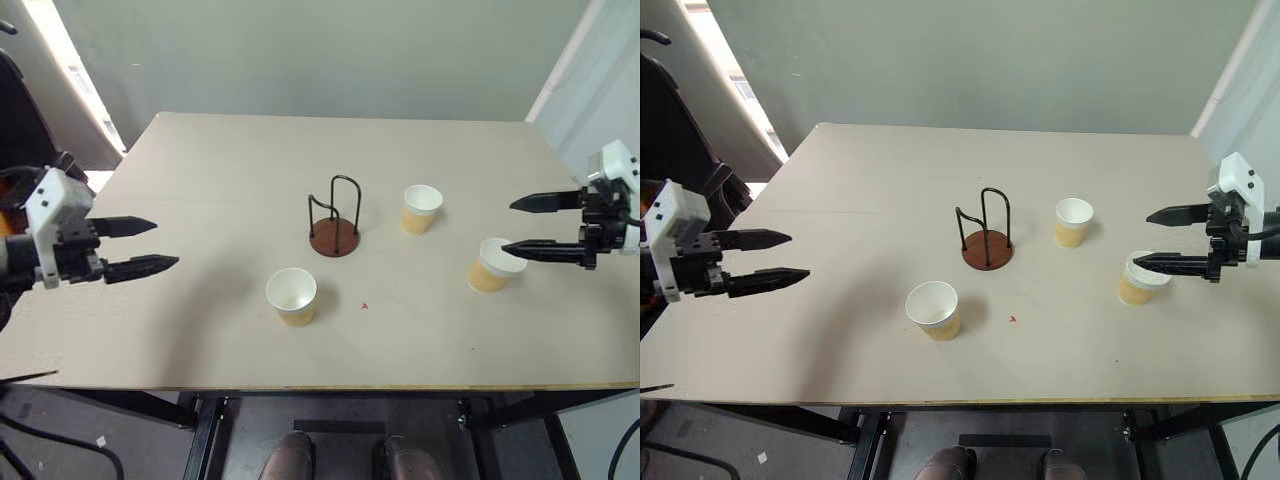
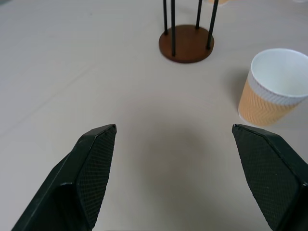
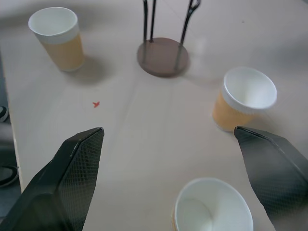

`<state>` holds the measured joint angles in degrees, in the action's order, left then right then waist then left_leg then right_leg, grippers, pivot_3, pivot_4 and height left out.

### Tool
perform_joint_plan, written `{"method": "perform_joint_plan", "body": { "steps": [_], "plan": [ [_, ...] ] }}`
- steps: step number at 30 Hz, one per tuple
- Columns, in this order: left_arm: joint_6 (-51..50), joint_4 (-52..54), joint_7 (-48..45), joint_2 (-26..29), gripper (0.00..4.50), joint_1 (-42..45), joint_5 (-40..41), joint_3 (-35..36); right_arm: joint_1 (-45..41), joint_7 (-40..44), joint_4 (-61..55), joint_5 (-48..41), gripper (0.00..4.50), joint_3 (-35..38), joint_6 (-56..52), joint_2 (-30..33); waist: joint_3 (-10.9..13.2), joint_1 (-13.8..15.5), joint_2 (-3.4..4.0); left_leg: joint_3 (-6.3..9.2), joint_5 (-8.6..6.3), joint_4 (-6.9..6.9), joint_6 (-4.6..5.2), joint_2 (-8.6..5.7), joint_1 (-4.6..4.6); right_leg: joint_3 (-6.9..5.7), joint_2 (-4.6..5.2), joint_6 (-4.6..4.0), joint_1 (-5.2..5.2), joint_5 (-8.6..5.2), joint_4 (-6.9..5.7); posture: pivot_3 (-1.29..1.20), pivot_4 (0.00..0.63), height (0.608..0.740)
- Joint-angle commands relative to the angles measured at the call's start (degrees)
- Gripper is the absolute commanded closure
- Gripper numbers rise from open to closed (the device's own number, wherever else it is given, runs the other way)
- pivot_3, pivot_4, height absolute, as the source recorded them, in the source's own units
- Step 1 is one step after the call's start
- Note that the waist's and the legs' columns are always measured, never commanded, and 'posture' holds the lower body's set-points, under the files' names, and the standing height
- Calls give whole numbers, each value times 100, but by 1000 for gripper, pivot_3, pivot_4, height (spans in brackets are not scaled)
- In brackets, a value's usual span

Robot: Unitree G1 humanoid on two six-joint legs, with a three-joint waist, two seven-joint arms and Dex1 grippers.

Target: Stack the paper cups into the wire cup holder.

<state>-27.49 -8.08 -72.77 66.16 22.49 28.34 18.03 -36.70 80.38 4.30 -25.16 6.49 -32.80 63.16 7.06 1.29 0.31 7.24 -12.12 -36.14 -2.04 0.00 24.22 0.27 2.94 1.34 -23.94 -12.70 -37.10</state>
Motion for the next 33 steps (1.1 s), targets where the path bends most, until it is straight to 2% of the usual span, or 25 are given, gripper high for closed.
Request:
{"method": "perform_joint_plan", "body": {
  "steps": [1,5,8,15,20,23,28,33],
  "plan": [
    [-154,-90,171,-42,383,471,-126,-311,-72,-129,-353,-147,0,128,-71,5,0,1,0,0,2,0,0,1,1,-1,0,3,0,2,1,0,150,740],
    [-798,-373,233,-25,383,1019,-105,-609,-36,-174,-484,-261,0,281,-188,83,3,1,-1,0,4,0,-1,2,7,-4,0,5,-4,3,4,0,150,740],
    [-826,-349,161,-65,383,1177,-162,-798,38,-199,-433,-273,0,325,-172,126,3,7,-2,1,15,0,-22,2,13,-6,0,44,-5,26,12,0,150,740],
    [-358,-619,460,-686,383,1747,-619,-1319,38,-456,-520,-251,0,254,-164,-11,3,26,-2,3,20,-1,-22,2,15,-6,1,54,-5,30,12,0,150,740],
    [28,-1274,1075,-1806,383,2691,-1082,-1768,-82,-842,-824,-364,0,210,-427,-241,4,63,-4,6,30,-6,7,-4,17,-7,5,69,0,41,9,0,150,740],
    [39,-1643,1074,-2332,383,3088,-1186,-1981,-139,-1214,-1140,-441,0,182,-782,-395,4,65,-4,4,40,-14,20,-11,25,-7,11,88,0,58,13,0,150,740],
    [413,-2178,691,-2853,383,3418,-1479,-2438,-124,-1583,-1634,-720,0,258,-1339,-538,4,54,-4,0,56,-28,-7,-12,32,-7,12,101,0,65,18,0,150,740],
    [641,-3230,862,-3408,383,3993,-1722,-2482,-108,-1879,-1979,-1109,0,404,-1827,-606,6,84,-7,-1,58,-37,-11,-12,44,-6,10,114,-1,68,23,0,150,740]
  ]
}}
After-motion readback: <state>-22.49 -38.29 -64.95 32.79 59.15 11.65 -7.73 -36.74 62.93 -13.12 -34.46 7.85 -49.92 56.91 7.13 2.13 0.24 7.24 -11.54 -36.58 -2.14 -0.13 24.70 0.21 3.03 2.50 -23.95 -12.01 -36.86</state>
